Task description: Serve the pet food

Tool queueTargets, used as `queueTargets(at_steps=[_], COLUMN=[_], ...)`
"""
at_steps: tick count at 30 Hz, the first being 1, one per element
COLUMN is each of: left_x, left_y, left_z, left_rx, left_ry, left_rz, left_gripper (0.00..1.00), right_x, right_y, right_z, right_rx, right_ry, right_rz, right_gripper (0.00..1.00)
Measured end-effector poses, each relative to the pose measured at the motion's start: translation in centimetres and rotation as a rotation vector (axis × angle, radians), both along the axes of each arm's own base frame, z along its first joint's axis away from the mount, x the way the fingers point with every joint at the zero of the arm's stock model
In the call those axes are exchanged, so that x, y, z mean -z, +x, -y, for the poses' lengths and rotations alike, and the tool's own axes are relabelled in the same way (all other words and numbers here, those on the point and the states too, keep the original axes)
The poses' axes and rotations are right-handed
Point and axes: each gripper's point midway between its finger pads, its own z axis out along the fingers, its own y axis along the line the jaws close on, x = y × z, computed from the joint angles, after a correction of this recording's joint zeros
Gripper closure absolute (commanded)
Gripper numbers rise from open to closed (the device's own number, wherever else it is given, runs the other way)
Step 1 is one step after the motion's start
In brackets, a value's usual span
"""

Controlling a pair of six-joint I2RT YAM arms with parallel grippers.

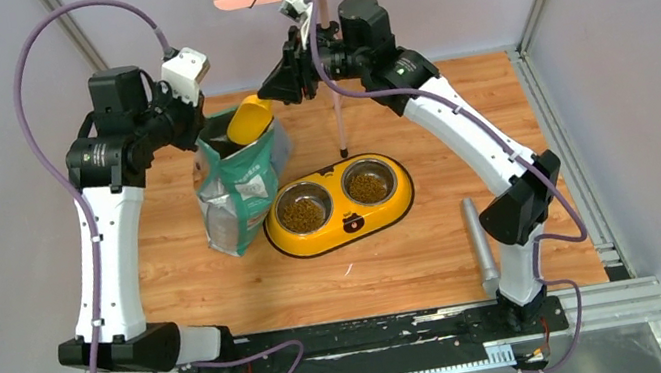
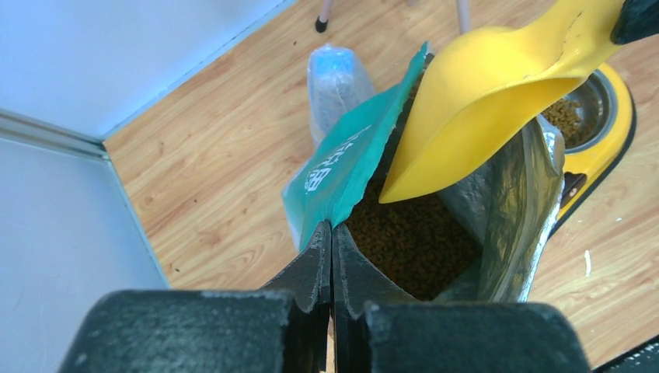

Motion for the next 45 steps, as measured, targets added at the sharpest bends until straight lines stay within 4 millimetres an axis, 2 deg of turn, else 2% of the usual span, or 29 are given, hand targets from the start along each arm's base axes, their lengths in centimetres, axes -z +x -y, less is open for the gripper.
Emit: queueTargets(at_steps=[5, 8, 11, 15, 17, 29, 36, 39, 45], left_x=[0.2, 0.2, 0.2, 0.3, 0.3, 0.5, 1.0, 1.0, 1.2], left_y=[0.1, 0.0, -0.1, 0.1, 0.2, -0.4, -0.7, -0.6, 0.7], left_z=[1.0, 1.3, 1.6, 1.7, 1.9, 4.1, 5.4, 5.5, 4.9], left_rx=[0.019, 0.02, 0.019, 0.009, 0.01, 0.048, 0.087, 0.086, -0.009], left_ry=[-0.053, -0.081, -0.104, -0.127, -0.144, -0.286, -0.327, -0.332, -0.343], left_rz=[-0.033, -0.045, -0.056, -0.067, -0.073, -0.151, -0.181, -0.183, -0.167], left_gripper=[1.0, 1.0, 1.0, 1.0, 1.0, 1.0, 1.0, 1.0, 1.0], right_x=[0.8, 2.0, 4.2, 8.4, 9.7, 11.2, 12.2, 12.7, 14.9], right_y=[-0.4, -0.5, 0.1, 1.2, 1.5, 0.1, -0.5, -0.4, -0.2], right_z=[-0.4, -1.3, -2.7, -5.1, -5.7, -6.2, -5.8, -5.8, -6.5], right_rx=[-0.009, 0.001, 0.01, -0.002, -0.012, -0.057, -0.082, -0.089, -0.111], right_ry=[-0.034, -0.072, -0.117, -0.183, -0.202, -0.294, -0.342, -0.354, -0.346], right_rz=[0.028, 0.051, 0.064, 0.035, 0.033, 0.124, 0.142, 0.156, 0.161], right_gripper=[1.0, 1.0, 1.0, 1.0, 1.0, 1.0, 1.0, 1.0, 1.0])
